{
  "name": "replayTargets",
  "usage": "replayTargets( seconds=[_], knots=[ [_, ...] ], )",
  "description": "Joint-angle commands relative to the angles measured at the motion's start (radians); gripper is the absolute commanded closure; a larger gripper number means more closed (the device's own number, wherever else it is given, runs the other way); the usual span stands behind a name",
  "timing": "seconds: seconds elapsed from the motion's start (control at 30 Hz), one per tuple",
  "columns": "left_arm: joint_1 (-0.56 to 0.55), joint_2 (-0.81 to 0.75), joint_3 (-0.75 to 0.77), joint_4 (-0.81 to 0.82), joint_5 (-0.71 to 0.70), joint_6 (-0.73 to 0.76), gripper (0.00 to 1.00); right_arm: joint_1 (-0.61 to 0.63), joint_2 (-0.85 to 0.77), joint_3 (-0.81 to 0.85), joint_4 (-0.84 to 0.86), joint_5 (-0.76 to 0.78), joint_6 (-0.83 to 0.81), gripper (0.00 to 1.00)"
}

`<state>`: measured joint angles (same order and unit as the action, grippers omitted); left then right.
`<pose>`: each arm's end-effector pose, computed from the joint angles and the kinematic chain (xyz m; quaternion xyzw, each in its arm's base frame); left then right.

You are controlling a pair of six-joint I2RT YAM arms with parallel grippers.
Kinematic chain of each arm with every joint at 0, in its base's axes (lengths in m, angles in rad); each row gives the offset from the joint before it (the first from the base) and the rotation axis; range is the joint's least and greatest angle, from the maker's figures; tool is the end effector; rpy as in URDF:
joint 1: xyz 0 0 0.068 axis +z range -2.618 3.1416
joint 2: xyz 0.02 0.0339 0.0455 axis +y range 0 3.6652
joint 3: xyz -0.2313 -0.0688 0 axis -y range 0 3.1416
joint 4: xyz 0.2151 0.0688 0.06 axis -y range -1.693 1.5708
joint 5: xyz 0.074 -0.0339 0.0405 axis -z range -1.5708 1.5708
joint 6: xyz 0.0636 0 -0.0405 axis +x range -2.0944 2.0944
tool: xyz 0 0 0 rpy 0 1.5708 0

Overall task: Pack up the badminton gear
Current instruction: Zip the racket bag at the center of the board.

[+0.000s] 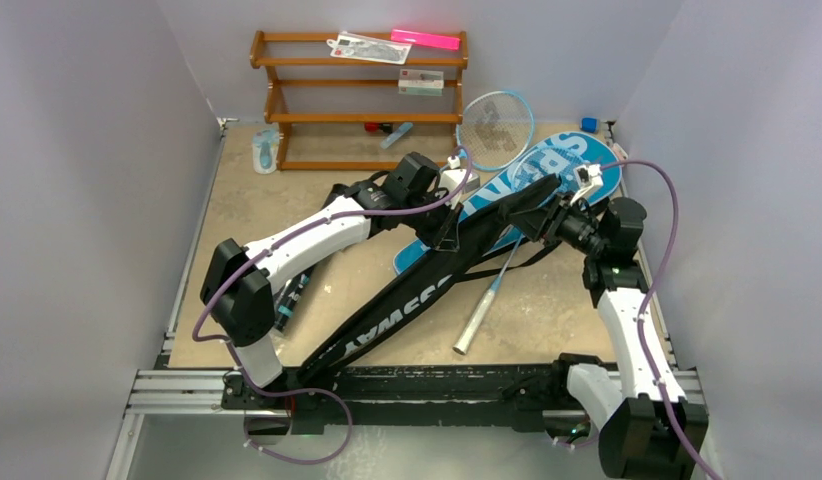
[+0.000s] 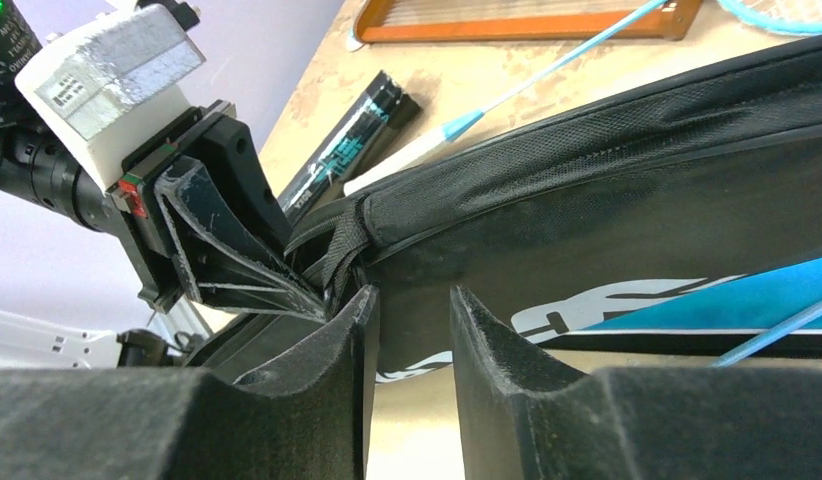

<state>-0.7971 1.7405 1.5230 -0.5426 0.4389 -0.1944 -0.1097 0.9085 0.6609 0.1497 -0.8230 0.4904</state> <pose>0.2444 -0.2889 0.2630 0.3482 0.8310 -0.3591 0.2434 0.2215 0.0225 0.2899 -0.0560 0.7281 0.4075 0.5484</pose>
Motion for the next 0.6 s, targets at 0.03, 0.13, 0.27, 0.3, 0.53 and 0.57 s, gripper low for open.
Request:
replayTargets(
  seconds=[0.03,0.13,0.27,0.3,0.53,0.57],
  knots=[
    [-0.002,-0.063,0.023,0.037,0.031,0.006,1.00,0.001,0.056,-0.006,0.131,-0.142,0.046,0.64],
    [-0.002,-0.063,0.025,0.032,0.029,0.009,1.00,0.001,0.069,-0.015,0.169,-0.169,0.075,0.64],
    [-0.001,-0.061,0.025,0.032,0.030,0.009,1.00,-0.001,0.061,-0.021,0.178,-0.172,0.082,0.65],
    [-0.001,-0.061,0.025,0.030,0.029,0.009,1.00,0.001,0.057,-0.019,0.174,-0.169,0.082,0.65],
    [-0.001,-0.064,0.027,0.030,0.026,0.010,1.00,0.001,0.037,-0.009,0.163,-0.145,0.070,0.66],
    [-0.001,-0.063,0.028,0.032,0.027,0.009,1.00,0.001,0.043,-0.006,0.168,-0.151,0.073,0.65]
  ],
)
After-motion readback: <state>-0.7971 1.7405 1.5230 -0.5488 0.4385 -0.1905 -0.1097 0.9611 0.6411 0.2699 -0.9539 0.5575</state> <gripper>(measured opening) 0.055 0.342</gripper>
